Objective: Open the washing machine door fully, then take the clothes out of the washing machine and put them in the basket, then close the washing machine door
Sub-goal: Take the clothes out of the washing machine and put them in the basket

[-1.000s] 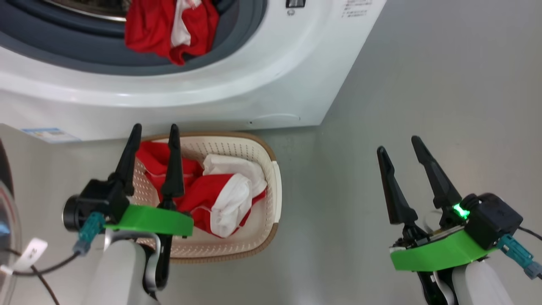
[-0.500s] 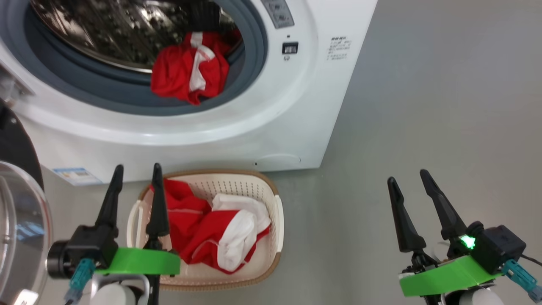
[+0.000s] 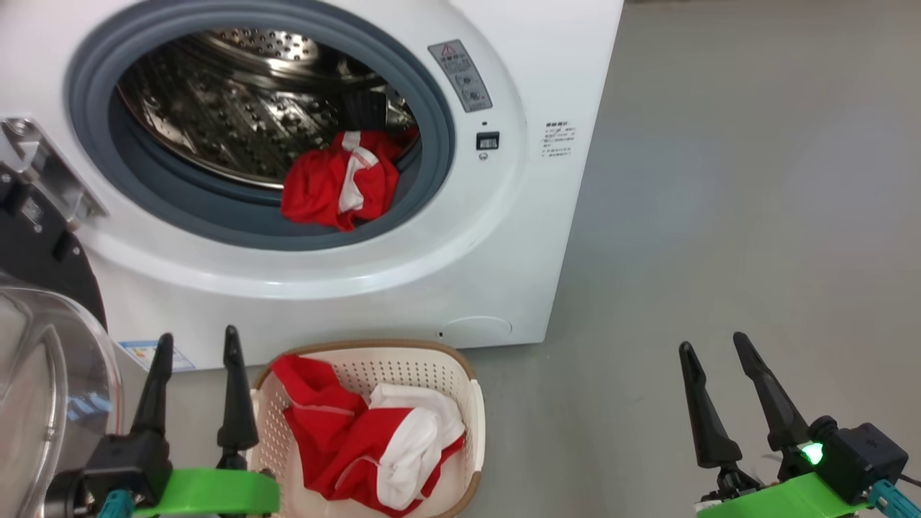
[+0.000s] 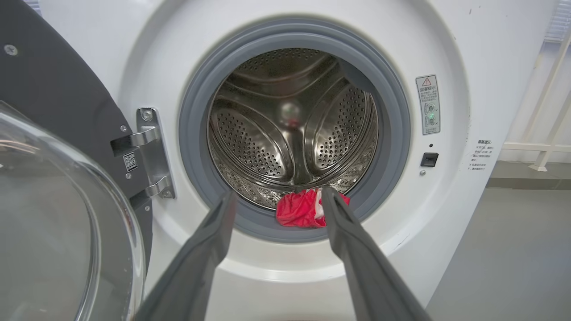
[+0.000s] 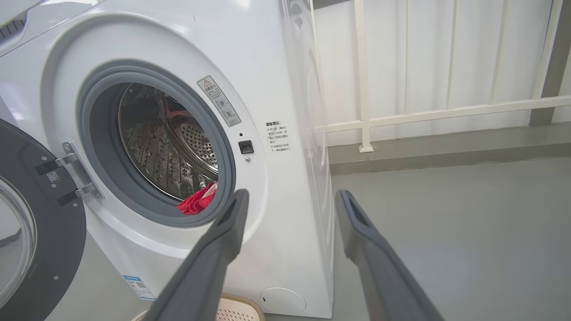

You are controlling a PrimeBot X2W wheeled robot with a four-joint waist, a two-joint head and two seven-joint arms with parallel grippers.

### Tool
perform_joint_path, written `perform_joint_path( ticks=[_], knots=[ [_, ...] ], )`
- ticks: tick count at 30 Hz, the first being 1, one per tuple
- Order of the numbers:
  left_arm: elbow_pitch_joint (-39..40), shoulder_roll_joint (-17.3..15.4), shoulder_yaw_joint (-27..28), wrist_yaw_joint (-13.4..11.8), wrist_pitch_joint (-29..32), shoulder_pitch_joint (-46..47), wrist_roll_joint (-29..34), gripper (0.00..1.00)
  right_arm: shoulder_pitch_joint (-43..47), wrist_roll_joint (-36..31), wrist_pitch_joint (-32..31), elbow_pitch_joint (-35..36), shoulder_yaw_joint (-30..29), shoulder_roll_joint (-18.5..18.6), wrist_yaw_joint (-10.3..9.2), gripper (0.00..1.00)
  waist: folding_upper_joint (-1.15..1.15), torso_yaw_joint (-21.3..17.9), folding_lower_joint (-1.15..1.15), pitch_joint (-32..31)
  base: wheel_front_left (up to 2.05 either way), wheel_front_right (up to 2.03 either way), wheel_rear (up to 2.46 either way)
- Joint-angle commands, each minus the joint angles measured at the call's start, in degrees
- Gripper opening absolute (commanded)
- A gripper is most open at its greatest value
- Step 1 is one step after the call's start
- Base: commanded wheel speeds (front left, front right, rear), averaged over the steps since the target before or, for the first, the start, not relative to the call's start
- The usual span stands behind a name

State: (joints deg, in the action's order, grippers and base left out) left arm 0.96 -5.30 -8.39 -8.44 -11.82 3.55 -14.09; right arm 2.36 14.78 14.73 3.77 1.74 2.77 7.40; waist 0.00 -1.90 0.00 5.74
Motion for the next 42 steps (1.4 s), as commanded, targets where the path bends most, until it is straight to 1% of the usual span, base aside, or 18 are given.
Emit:
perform_joint_path(
  ticks=[1,13,18,26,42],
  knots=[
    [2.2,-1.1,2.4,-0.8,0.4,0.0,0.2,1.00,-0.1,0.5,0.1,1.6,1.0,0.1,0.09,1.00,0.00,0.1,0.00,-1.3,0.00,0.00,0.00],
    [5.2,-2.4,4.5,-3.2,2.1,-2.5,0.0,1.00,1.7,0.5,-0.5,3.3,-0.1,0.1,0.09,1.00,0.00,0.5,0.00,-2.1,0.00,0.00,0.00],
    [6.0,-2.6,4.8,-3.8,2.3,-2.9,-0.1,1.00,1.7,0.6,-0.5,3.5,-0.4,0.1,0.09,1.00,0.00,0.4,0.00,-1.9,0.00,0.00,0.00],
    [6.0,-2.6,4.4,-3.6,2.3,-2.7,-0.6,1.00,1.6,0.8,-0.5,3.5,-0.3,0.1,0.09,1.00,0.00,0.3,0.00,-1.7,0.00,0.00,0.00],
    [6.5,-2.9,3.4,-3.2,1.7,0.9,-0.7,1.00,-0.8,0.5,-0.3,4.3,0.0,0.1,0.09,1.00,0.00,0.1,0.00,4.9,0.00,0.00,0.00]
  ],
)
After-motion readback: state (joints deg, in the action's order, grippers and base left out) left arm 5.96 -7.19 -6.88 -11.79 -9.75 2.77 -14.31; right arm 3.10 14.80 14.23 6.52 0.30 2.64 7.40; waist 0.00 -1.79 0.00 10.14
